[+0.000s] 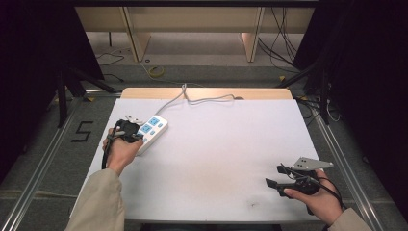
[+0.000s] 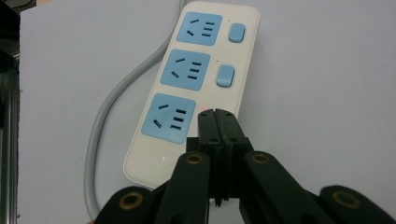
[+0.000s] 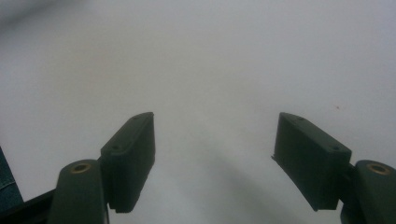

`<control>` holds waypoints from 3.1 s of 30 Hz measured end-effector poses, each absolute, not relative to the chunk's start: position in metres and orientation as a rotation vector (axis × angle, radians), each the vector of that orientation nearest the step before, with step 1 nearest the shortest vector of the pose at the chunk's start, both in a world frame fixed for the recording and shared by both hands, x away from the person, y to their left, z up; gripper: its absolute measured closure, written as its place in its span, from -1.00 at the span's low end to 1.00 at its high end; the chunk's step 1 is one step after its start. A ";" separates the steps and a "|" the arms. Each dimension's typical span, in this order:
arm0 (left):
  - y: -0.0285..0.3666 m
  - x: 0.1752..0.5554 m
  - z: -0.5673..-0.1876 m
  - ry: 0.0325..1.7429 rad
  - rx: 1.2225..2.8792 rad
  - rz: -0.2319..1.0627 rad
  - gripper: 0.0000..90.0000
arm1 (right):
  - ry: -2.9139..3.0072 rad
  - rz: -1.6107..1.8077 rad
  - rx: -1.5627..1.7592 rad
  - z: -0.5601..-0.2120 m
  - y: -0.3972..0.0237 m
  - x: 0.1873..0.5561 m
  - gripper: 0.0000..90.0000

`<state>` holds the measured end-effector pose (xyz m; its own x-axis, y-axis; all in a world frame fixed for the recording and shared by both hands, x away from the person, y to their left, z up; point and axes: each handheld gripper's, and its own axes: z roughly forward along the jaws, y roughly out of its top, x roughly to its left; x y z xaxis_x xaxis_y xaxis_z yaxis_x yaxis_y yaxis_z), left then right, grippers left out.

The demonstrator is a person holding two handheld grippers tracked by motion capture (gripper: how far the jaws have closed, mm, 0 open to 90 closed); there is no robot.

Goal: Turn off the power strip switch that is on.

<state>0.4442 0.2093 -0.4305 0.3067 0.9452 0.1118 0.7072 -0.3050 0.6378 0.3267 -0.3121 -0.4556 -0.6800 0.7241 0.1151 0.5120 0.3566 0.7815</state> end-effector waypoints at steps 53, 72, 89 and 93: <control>0.207 0.464 -0.432 1.476 2.093 0.663 1.00 | 2.369 1.223 1.114 -0.456 -0.312 0.327 -0.34; 0.206 0.473 -0.437 1.486 2.099 0.639 1.00 | 2.367 1.224 1.114 -0.456 -0.313 0.327 -0.34; 0.204 0.477 -0.442 1.490 2.155 0.616 1.00 | 2.366 1.227 1.114 -0.456 -0.313 0.327 -0.34; 0.204 0.476 -0.442 1.487 2.172 0.612 1.00 | 2.366 1.226 1.113 -0.456 -0.313 0.327 -0.34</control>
<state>0.4764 0.2037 -0.4419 0.3257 0.9387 0.1128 0.7463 -0.3286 0.5788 0.3270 -0.3128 -0.4560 -0.6756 0.7280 0.1166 0.5149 0.3527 0.7814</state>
